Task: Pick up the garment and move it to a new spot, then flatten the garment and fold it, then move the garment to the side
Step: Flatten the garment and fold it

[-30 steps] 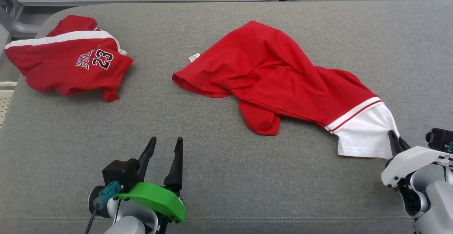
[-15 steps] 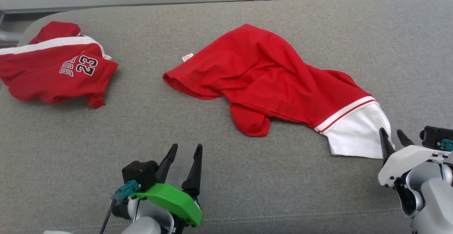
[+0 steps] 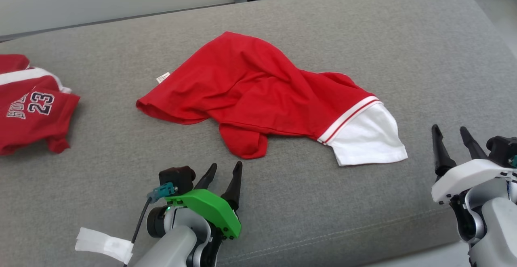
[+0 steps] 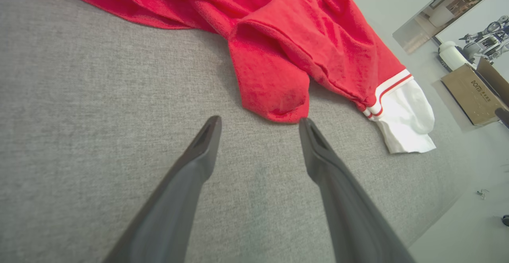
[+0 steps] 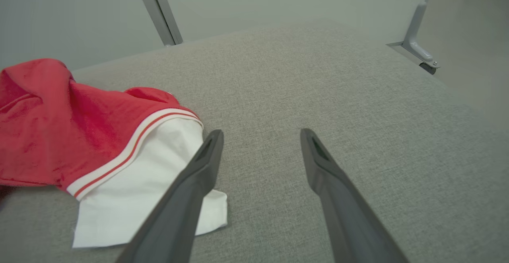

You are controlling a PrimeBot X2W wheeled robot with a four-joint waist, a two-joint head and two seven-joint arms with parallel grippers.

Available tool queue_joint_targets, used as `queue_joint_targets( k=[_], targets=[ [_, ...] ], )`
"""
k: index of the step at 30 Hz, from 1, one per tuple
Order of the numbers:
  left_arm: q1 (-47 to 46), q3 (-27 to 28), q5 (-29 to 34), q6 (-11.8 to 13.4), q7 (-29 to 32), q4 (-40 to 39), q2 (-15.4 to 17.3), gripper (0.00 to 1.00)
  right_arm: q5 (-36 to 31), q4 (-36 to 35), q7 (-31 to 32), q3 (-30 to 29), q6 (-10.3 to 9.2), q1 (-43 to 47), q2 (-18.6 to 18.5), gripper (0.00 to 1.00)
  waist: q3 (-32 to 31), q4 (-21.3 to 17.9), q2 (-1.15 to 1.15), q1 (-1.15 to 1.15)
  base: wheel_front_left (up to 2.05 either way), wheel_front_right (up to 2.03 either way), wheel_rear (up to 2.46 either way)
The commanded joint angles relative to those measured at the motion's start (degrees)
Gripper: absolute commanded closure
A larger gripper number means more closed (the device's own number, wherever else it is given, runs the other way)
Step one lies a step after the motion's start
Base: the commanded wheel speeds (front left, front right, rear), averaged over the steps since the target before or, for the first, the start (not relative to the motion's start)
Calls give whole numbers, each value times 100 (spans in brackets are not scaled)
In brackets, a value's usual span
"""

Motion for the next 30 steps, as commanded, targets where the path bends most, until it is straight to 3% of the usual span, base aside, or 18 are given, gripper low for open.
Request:
queue_joint_targets(
  k=[1,10,18,20,22,25,30],
  targets=[
    [-162,57,-36,-76,-66,227,-52,0,-39,-191,-3,20,-3,126,74,0,81,-480,0,0,0,0,0],
    [-533,452,-87,-259,-252,1208,-148,0,-137,-979,115,17,-2,394,312,0,208,-943,0,0,0,0,0],
    [-777,773,161,-468,-289,1624,-210,0,-261,-1388,232,-143,-2,584,460,0,245,-1014,0,0,0,0,0],
    [-777,863,319,-467,-290,1629,-233,54,-293,-1425,263,-150,-2,601,504,0,237,-997,0,0,0,0,0],
    [-773,882,545,-491,-291,1636,-252,100,-327,-1452,262,-153,-2,609,533,0,223,-964,0,0,0,0,0],
    [-802,864,906,-506,-289,1616,-218,100,-344,-1478,245,-197,-2,636,584,0,195,-867,0,0,0,0,0],
    [-1045,857,1571,-330,-288,1495,131,100,-389,-1483,216,-242,-2,664,639,0,124,-662,0,0,0,0,0]
  ],
)
